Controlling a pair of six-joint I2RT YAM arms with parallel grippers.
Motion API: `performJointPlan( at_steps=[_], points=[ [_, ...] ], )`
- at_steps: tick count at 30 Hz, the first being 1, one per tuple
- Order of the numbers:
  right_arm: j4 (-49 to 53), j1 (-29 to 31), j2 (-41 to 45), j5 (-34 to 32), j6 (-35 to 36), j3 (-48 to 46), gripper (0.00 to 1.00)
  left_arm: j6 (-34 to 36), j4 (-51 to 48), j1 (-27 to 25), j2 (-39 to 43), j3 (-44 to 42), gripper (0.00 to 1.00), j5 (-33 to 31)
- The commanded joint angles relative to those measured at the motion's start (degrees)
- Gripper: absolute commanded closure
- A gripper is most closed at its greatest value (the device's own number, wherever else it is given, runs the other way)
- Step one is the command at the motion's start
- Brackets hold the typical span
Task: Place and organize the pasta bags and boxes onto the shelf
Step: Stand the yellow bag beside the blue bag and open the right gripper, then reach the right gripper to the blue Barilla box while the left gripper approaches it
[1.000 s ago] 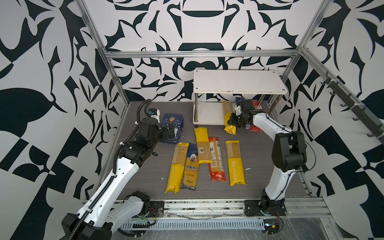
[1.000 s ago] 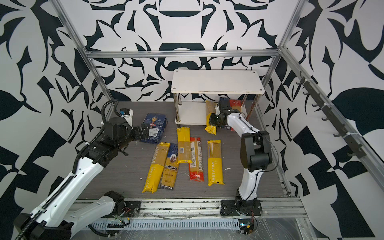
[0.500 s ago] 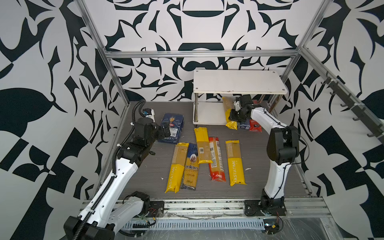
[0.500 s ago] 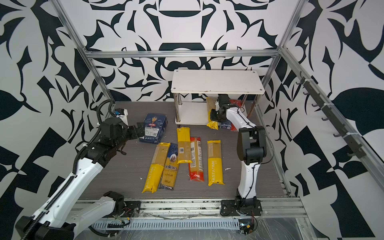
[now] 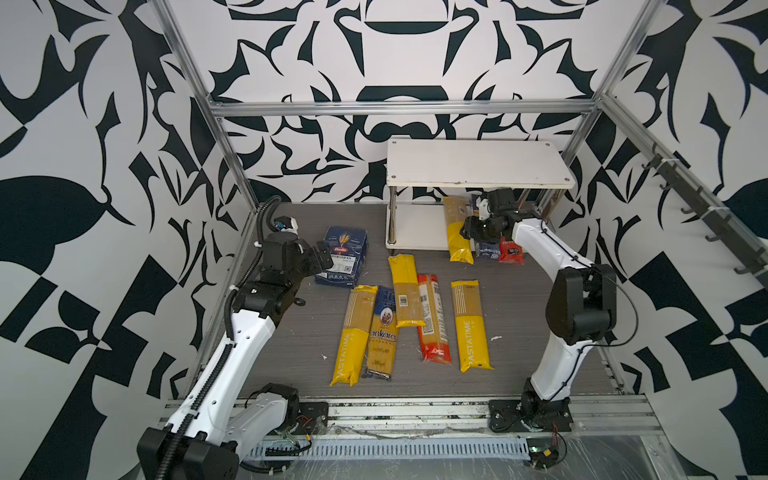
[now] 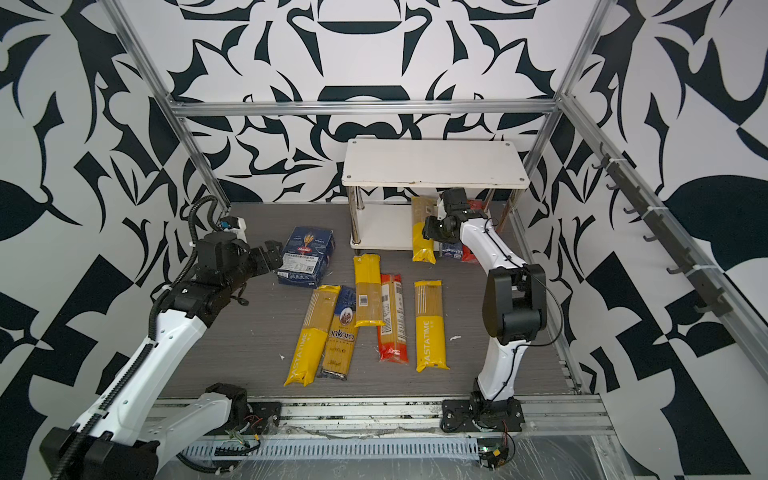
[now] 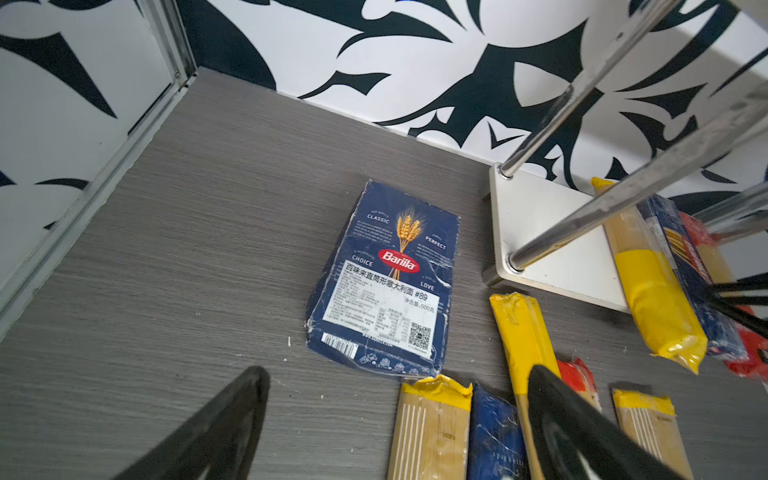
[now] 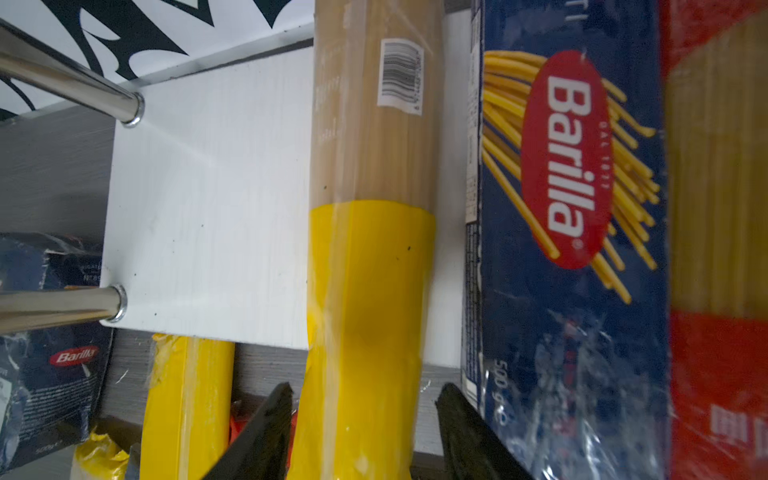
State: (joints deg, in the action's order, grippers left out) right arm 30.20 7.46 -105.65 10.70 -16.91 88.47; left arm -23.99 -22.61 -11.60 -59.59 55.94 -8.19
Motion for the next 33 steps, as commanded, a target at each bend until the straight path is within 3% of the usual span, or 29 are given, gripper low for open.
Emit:
performJointPlan(
  at_steps=[1,4,6,7,10,12,19,25,33],
  points=[
    [-0.8,-0.2,4.0,-0.2,-1.0,-2.6,0.34,-2.9,1.8,3.6,-2.2,-0.2,0.01,4.6],
    [-0.8,-0.2,7.8,-0.6,-2.0,-7.1,0.33,-4.2,2.5,6.2,-4.4,-0.1,0.01,6.3],
    [-1.3,-0.1,11.0,-0.6,-2.3,-10.5,0.26,-4.9,2.9,7.1,-5.7,0.1,0.01,7.1],
    [-1.6,-0.2,12.8,-0.9,-2.5,-12.3,0.13,-5.2,3.4,7.4,-6.4,0.1,0.01,7.5],
    [-1.3,-0.1,17.3,0.8,-3.3,-15.5,0.10,-5.8,4.8,7.7,-8.6,0.5,0.01,7.9],
    [-1.3,0.5,20.2,2.7,-4.6,-17.3,0.03,-6.1,5.6,8.1,-10.3,1.3,0.01,7.9],
    [-5.6,13.4,25.6,4.4,-11.2,-23.5,0.00,-8.2,7.5,12.7,-19.3,4.7,0.01,11.4],
    [-14.7,25.6,21.7,6.8,-18.2,-24.9,0.00,-7.8,7.9,14.2,-22.7,4.7,0.03,13.5],
    [-25.8,29.0,8.1,13.0,-23.9,-18.0,0.00,-7.0,11.0,14.3,-28.2,5.3,0.07,16.8]
  ],
)
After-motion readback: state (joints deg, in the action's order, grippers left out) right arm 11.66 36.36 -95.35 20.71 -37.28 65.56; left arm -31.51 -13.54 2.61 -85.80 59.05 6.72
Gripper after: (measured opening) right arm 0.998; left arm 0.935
